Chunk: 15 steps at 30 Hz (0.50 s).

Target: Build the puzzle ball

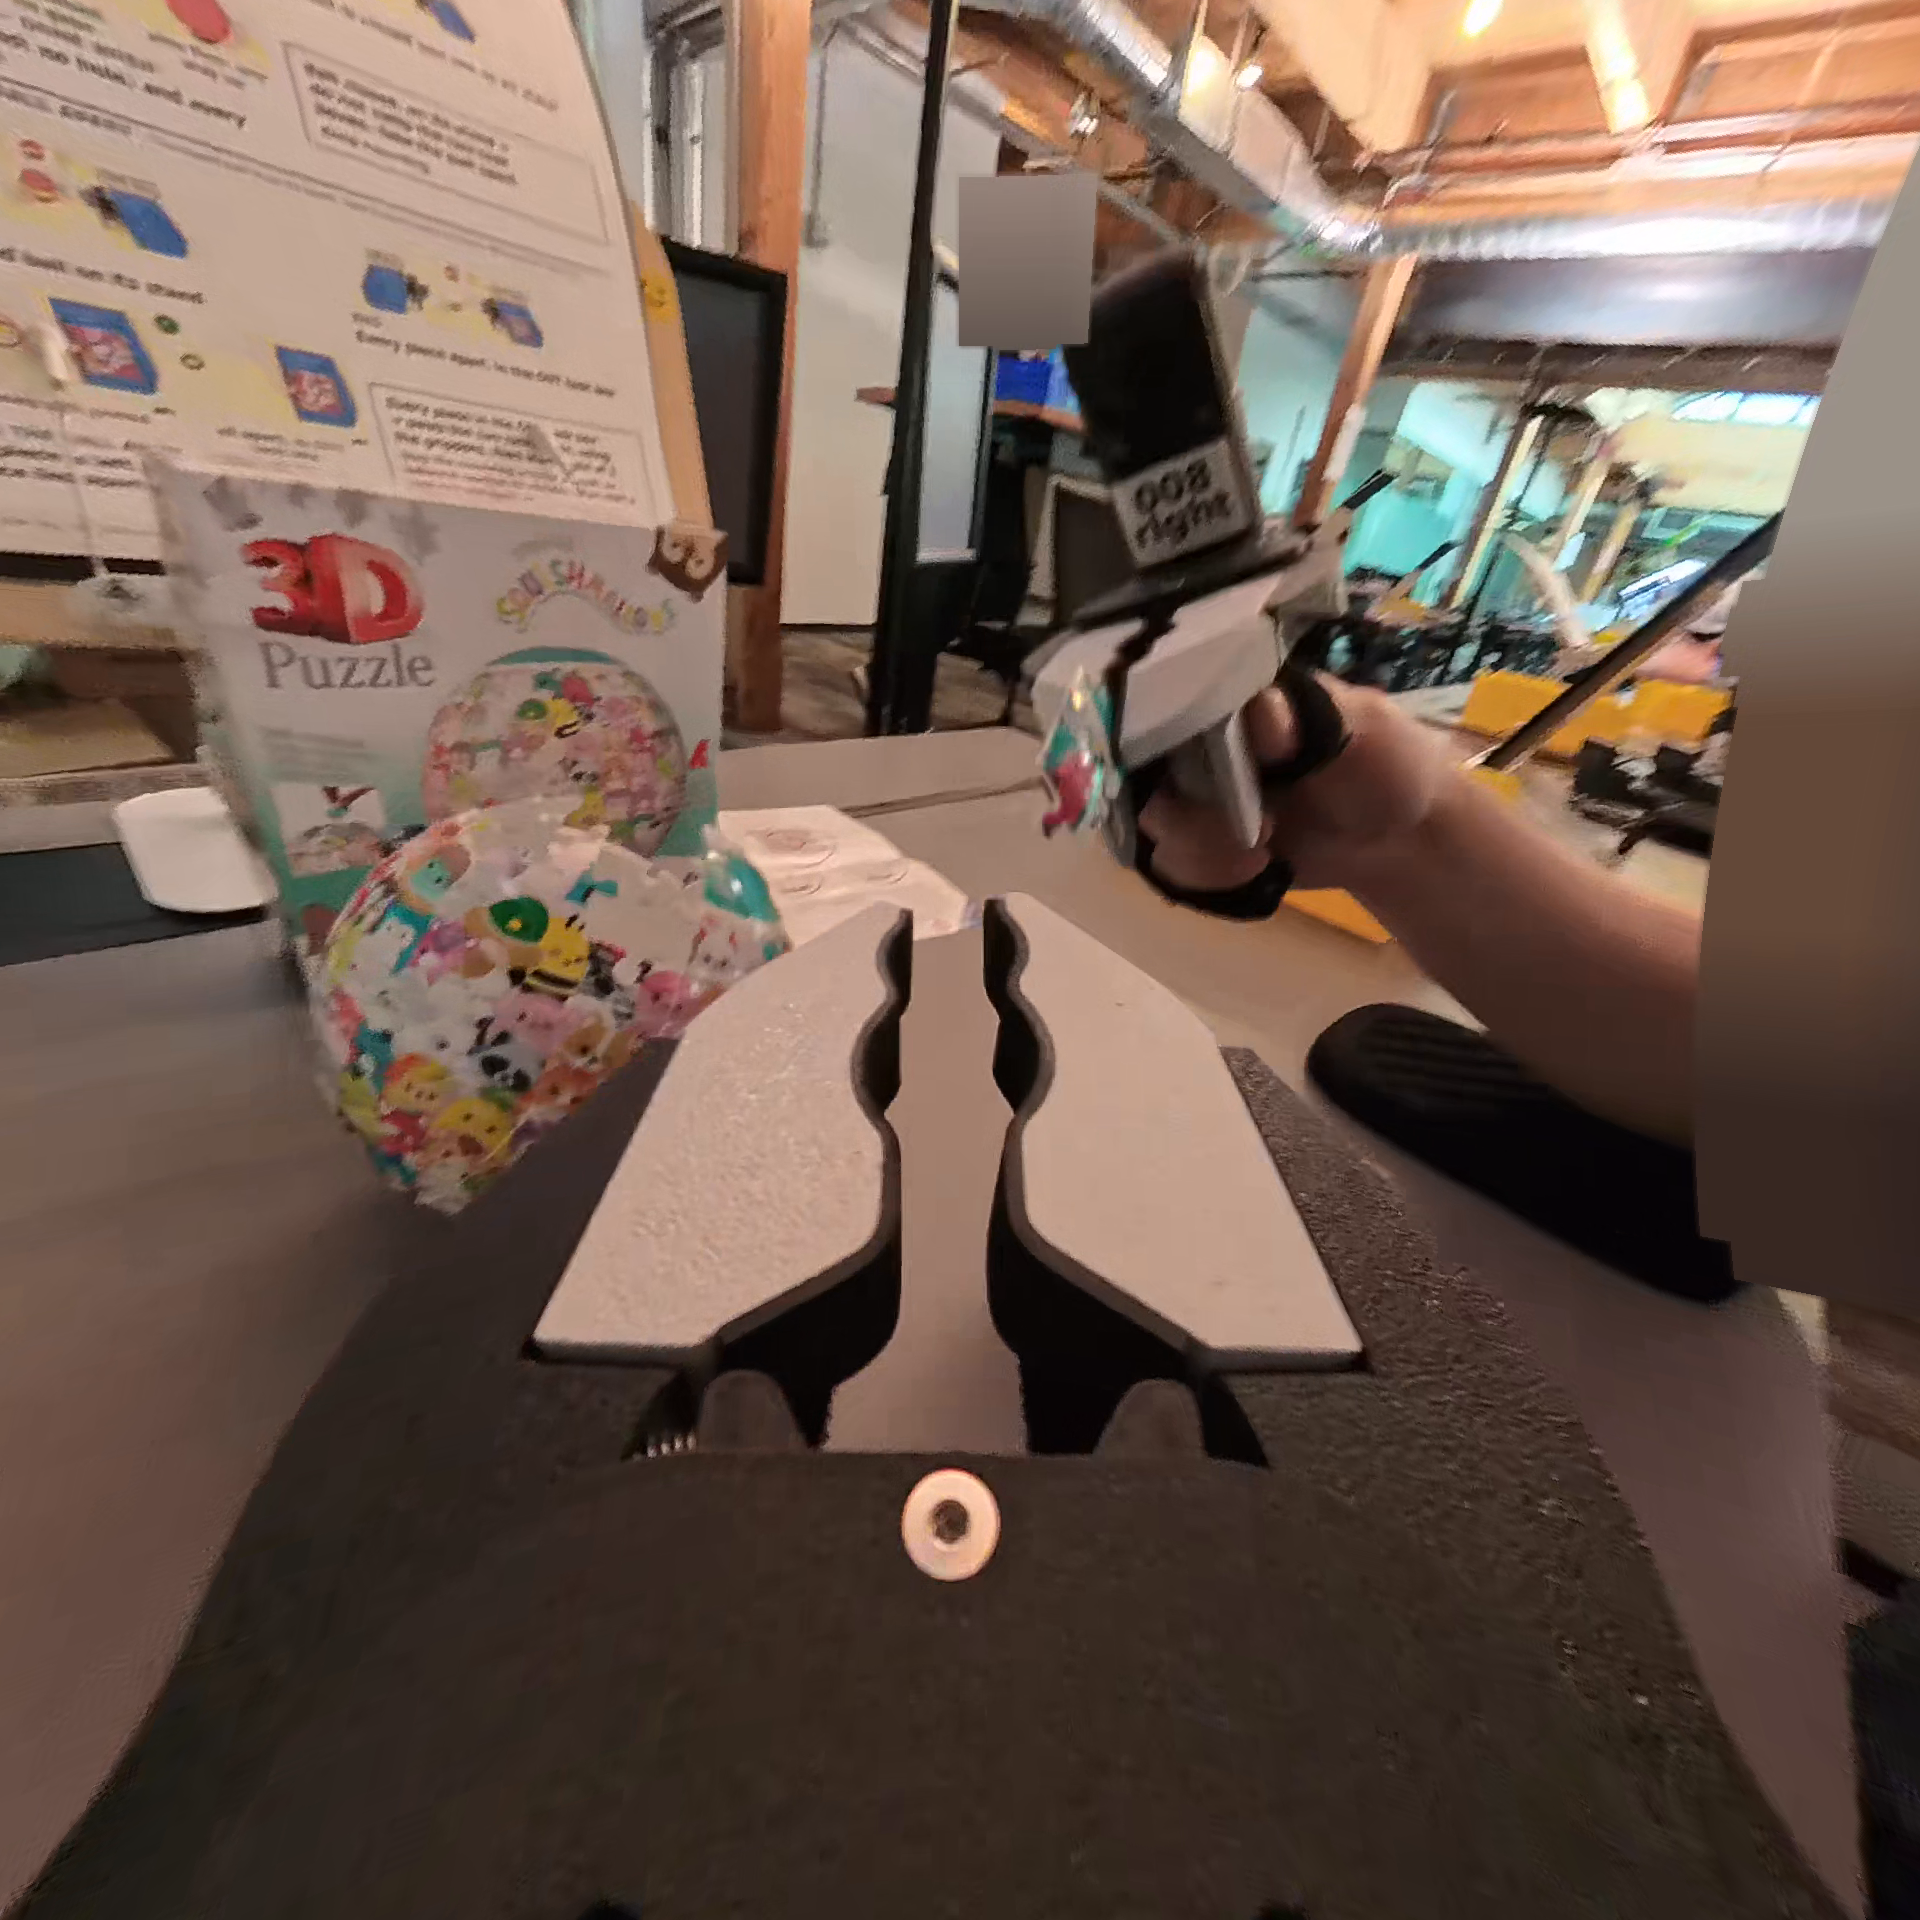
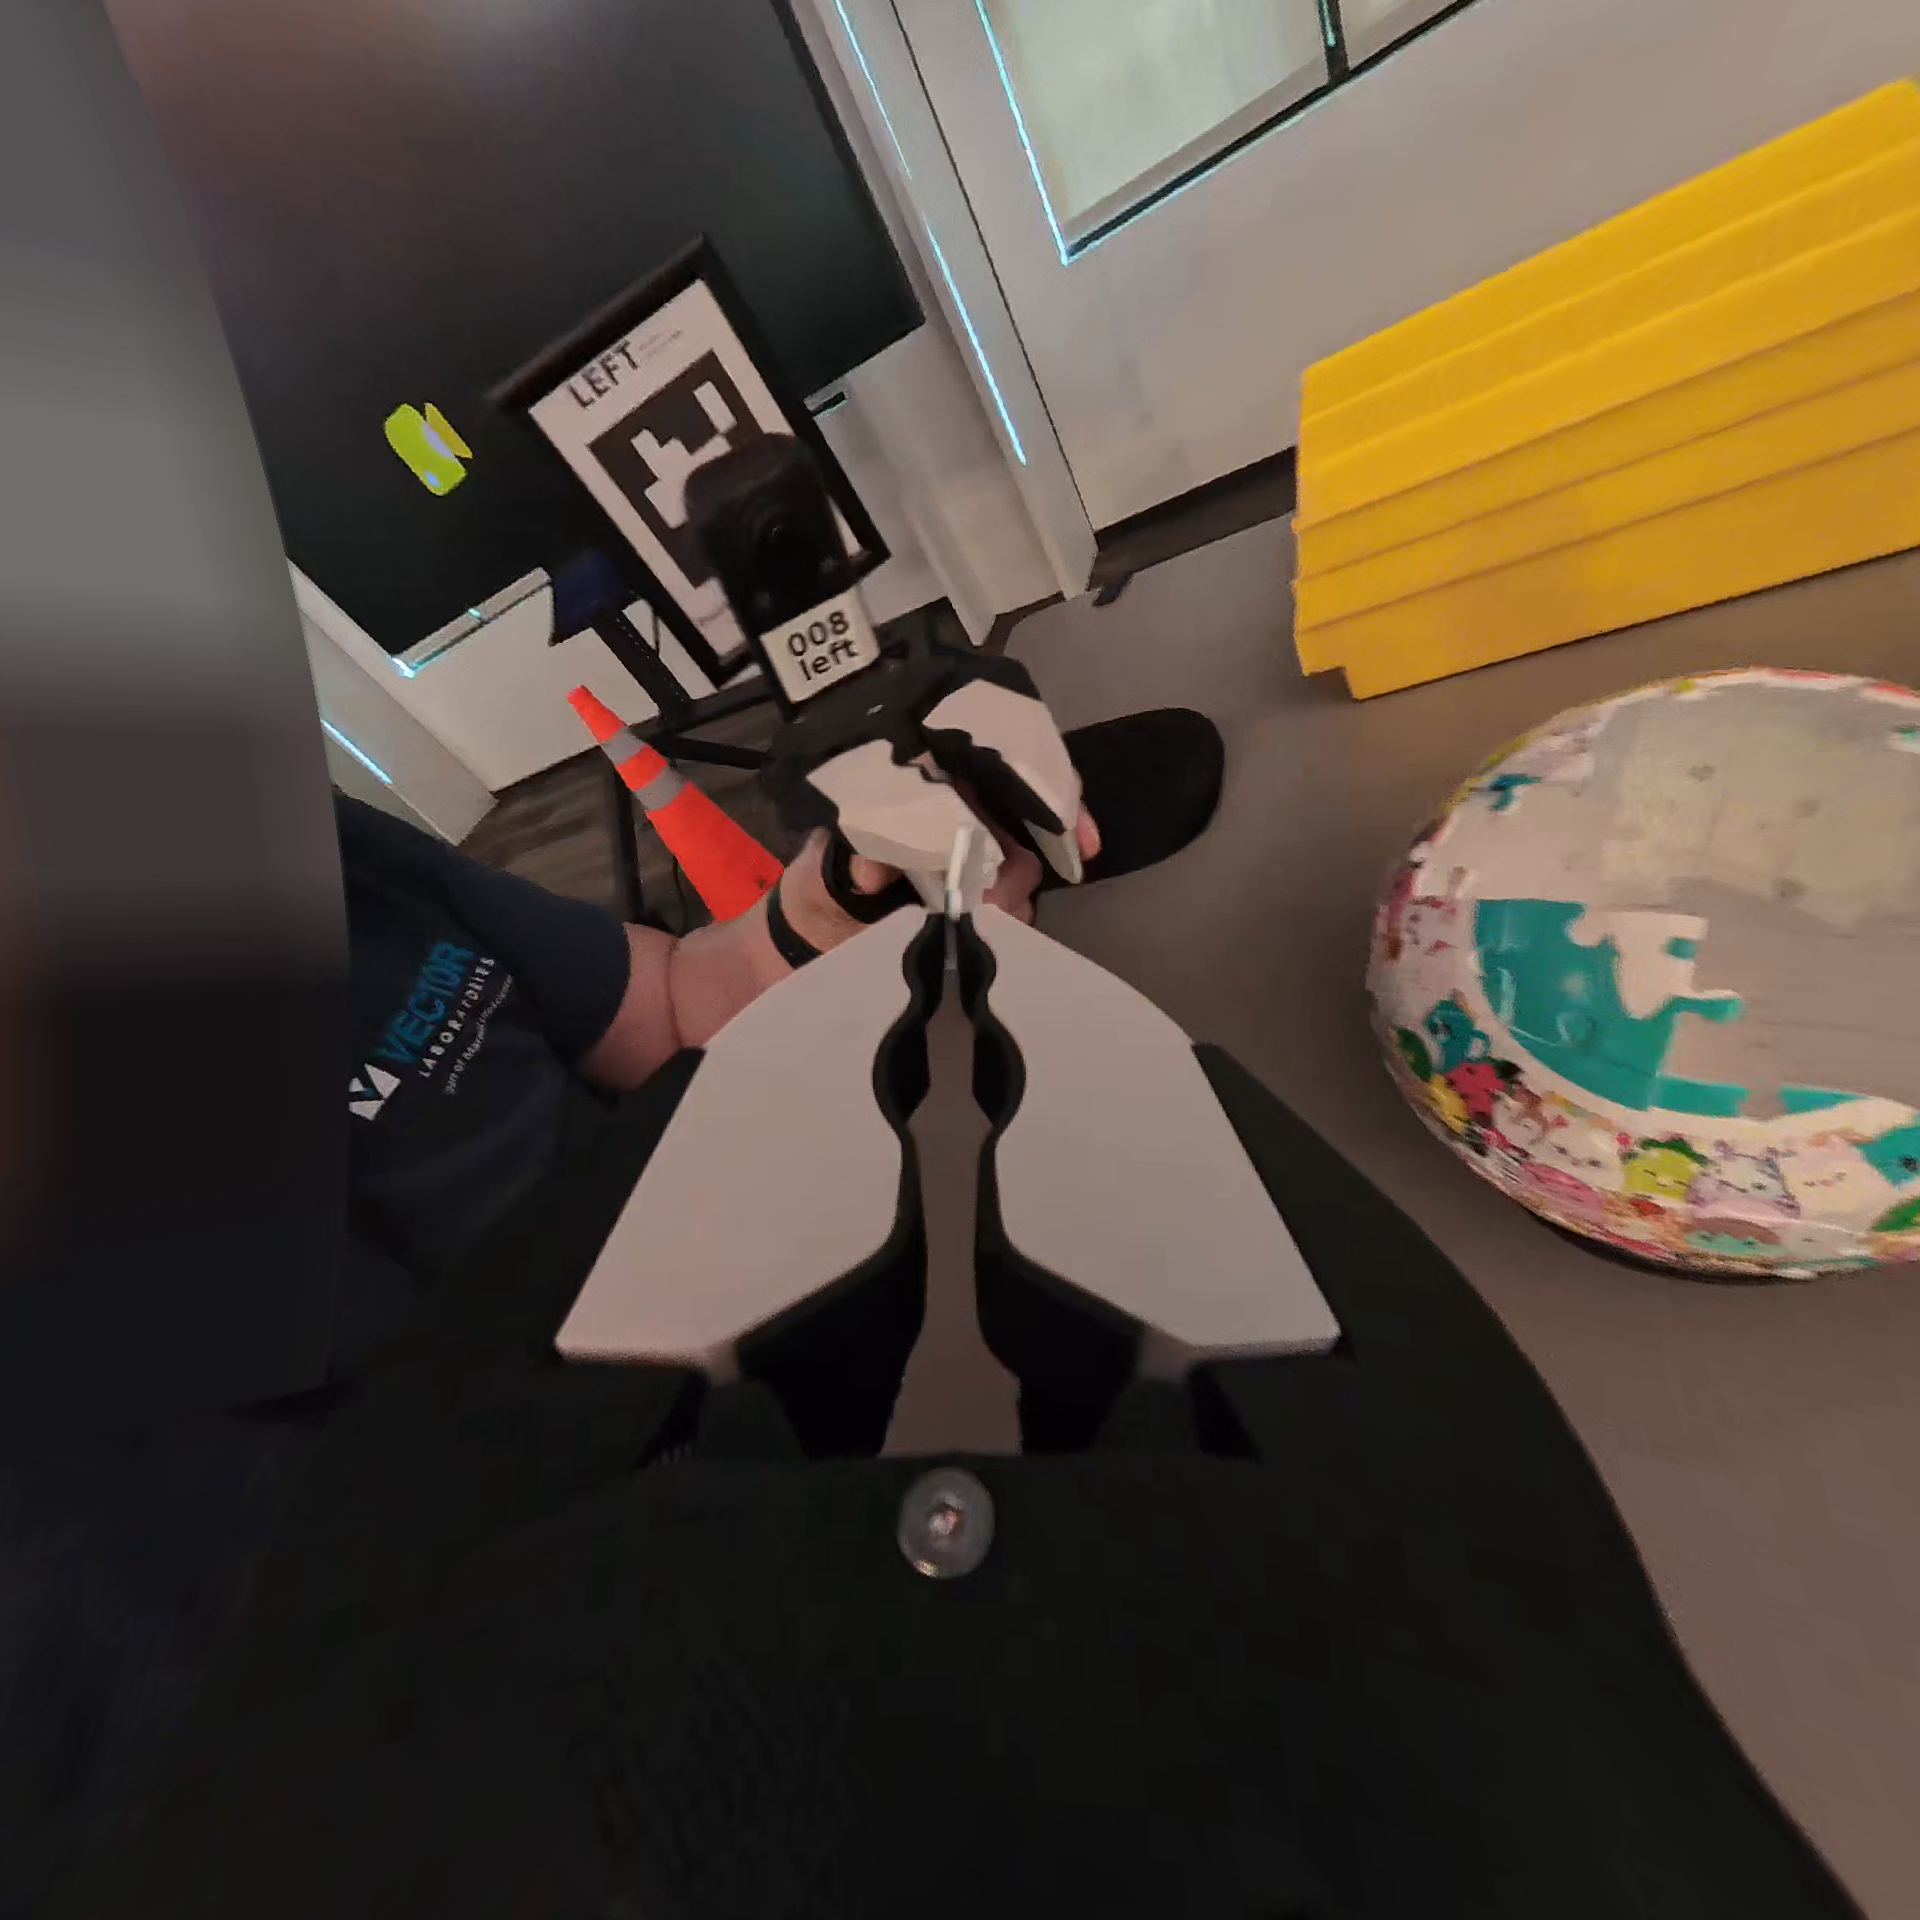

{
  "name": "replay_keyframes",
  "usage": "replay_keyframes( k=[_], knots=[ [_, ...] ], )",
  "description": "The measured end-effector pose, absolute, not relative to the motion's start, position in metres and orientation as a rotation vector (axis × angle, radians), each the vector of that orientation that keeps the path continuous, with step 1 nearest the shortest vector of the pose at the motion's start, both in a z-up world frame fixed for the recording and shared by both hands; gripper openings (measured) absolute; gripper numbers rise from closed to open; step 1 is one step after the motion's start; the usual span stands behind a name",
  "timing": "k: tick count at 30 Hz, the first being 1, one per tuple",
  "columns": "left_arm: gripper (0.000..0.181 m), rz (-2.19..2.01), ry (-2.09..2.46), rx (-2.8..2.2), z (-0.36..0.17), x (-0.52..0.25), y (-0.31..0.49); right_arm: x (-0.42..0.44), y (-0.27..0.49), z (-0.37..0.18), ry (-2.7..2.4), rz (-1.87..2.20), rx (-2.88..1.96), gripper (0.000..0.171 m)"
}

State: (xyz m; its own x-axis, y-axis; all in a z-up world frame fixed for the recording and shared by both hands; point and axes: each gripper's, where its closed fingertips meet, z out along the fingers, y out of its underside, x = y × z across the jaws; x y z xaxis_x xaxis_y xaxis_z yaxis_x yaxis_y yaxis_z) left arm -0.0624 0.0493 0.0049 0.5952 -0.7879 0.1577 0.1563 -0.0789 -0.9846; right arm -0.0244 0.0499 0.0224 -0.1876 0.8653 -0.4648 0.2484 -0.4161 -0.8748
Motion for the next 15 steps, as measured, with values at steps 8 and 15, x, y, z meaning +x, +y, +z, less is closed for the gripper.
replay_keyframes(
  k=[8,15],
  knots=[
    [0.012,-1.140,0.702,-1.359,0.023,-0.044,0.024,-0.039,0.026,0.032,-1.323,1.808,-1.530,0.003],
    [0.002,-1.423,0.726,-1.237,0.035,-0.052,0.012,-0.049,0.019,0.038,-1.400,1.908,-1.482,0.003]
  ],
)
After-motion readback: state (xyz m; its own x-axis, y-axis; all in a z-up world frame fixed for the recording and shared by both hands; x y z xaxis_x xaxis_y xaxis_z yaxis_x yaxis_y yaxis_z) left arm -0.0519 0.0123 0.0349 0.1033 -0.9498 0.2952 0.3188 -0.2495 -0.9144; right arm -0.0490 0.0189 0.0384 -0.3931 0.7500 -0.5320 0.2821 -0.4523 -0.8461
